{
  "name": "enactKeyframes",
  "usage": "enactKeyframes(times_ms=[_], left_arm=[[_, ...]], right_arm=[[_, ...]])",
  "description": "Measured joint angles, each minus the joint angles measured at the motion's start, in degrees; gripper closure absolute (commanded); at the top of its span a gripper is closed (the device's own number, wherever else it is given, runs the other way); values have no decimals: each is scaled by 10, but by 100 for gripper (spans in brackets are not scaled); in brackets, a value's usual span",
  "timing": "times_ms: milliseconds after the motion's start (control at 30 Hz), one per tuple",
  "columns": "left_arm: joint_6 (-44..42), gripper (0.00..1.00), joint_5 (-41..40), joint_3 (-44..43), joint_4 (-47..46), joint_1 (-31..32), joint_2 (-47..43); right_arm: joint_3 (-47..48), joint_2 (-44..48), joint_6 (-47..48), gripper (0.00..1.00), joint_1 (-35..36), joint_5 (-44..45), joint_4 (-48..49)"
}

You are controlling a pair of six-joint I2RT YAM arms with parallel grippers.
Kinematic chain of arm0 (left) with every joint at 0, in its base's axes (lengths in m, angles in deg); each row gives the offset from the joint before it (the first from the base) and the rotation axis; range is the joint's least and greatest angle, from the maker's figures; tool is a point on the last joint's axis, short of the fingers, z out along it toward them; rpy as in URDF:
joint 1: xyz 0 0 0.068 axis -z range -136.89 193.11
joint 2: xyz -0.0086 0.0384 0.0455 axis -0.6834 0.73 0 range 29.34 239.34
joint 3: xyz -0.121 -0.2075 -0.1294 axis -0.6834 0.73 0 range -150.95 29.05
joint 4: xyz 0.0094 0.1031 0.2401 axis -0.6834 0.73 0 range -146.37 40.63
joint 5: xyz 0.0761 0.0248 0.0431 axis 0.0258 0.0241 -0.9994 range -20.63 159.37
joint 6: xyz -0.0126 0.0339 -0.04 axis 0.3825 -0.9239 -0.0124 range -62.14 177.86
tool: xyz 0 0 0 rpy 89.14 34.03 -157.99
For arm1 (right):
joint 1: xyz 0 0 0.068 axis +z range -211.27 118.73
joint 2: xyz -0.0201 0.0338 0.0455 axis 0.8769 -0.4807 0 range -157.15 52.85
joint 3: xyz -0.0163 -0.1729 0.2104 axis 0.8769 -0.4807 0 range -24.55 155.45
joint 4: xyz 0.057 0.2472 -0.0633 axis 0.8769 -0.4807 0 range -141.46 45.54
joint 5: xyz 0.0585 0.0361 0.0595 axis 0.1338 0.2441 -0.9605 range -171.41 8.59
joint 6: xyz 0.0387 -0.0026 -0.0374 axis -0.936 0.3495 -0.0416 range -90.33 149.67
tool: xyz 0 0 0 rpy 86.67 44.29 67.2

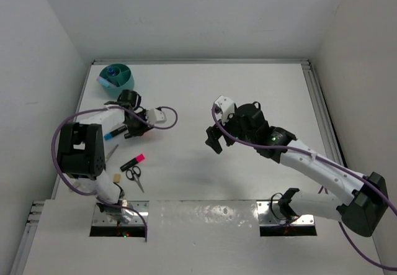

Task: Sort the stationery into containers
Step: Pick up the pen from the center of the board, then place the pen in the storage box.

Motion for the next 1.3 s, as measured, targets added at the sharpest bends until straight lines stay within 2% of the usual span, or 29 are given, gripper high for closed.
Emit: enactKeyframes(times_ms=[133, 233, 367, 433, 567, 633, 767, 867, 933, 1100, 1300], left_arm=[[37, 100, 40, -92, 7, -5, 10], [102, 100, 104, -211, 17, -27, 19], [241, 100, 235, -378, -21, -115, 41], [327, 100, 282, -397, -97, -165, 37], [522, 100, 341, -333, -306, -258, 24], [583, 100, 355, -294, -376, -285, 32], [660, 100, 361, -221, -479, -297, 54], [746, 100, 353, -157, -599, -296, 68], [796, 100, 350, -147, -670, -294, 86], [857, 100, 330, -120, -839, -291, 106], [854, 100, 327, -64, -979, -291, 118]], right_arm=[[0, 0, 0, 1, 0, 2, 0], [0, 0, 0, 1, 0, 5, 0], [-1, 0, 1, 1, 0, 12, 0], [-1, -2, 3, 1, 0, 15, 0], [1, -21, 13, 1, 0, 16, -2], [15, -45, 23, 1, 0, 16, -13], [56, -94, 42, 1, 0, 17, -28], [90, -123, 46, 1, -1, 15, -32], [111, -141, 45, 1, -2, 15, -29], [134, -163, 37, 1, -5, 12, -13], [191, -189, 24, 1, -5, 9, -19]])
